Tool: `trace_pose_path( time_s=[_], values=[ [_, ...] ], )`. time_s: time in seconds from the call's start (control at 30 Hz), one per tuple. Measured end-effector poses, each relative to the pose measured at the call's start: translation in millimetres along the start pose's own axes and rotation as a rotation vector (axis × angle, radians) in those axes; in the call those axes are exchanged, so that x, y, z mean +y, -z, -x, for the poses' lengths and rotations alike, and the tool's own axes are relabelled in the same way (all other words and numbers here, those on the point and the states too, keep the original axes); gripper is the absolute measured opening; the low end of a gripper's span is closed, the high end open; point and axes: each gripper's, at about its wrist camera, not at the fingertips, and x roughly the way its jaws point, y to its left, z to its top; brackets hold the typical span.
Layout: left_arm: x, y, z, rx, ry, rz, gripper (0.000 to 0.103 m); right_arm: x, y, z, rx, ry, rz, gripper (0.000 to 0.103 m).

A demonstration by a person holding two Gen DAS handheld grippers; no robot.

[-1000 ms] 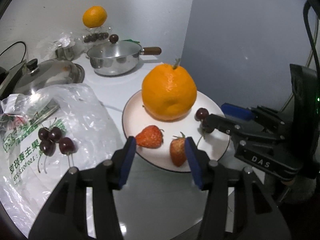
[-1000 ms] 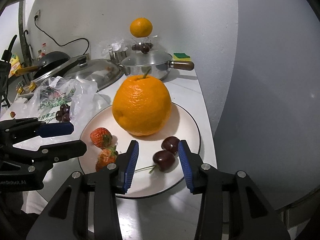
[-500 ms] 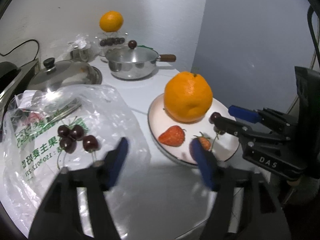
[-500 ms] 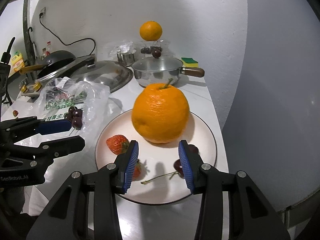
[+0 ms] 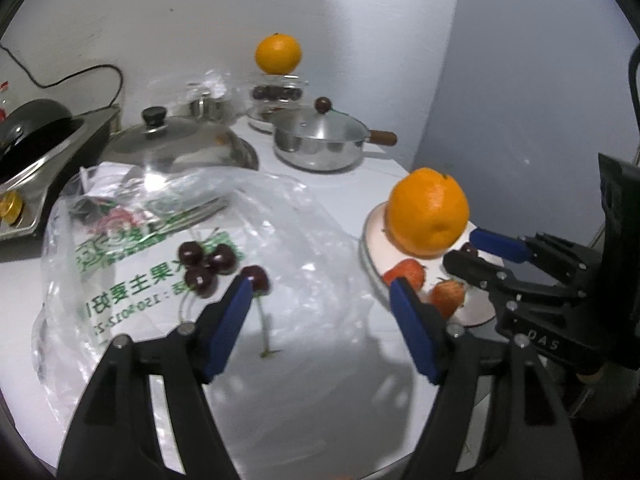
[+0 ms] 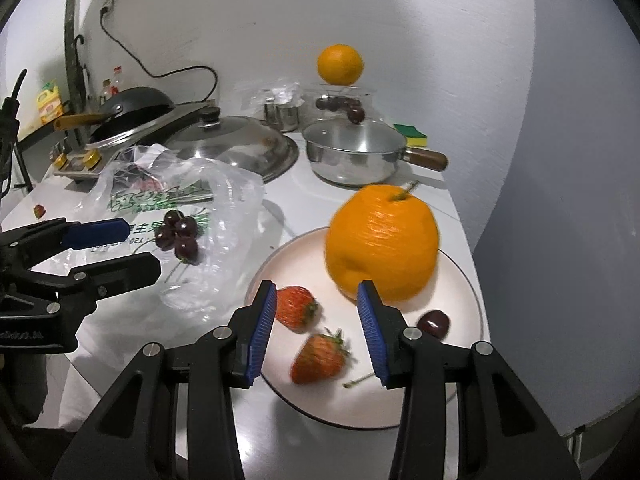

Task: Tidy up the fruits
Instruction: 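Move both grippers back to the cherries on the plastic bag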

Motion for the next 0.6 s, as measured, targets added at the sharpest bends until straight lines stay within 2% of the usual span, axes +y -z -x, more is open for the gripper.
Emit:
trace_pose_path(
  time_s=[0.6],
  values=[
    [53,7,17,-0.020,-0.059,0.050,0.073,54,-18,-22,0.011,-0.052,0.061,0.044]
  ],
)
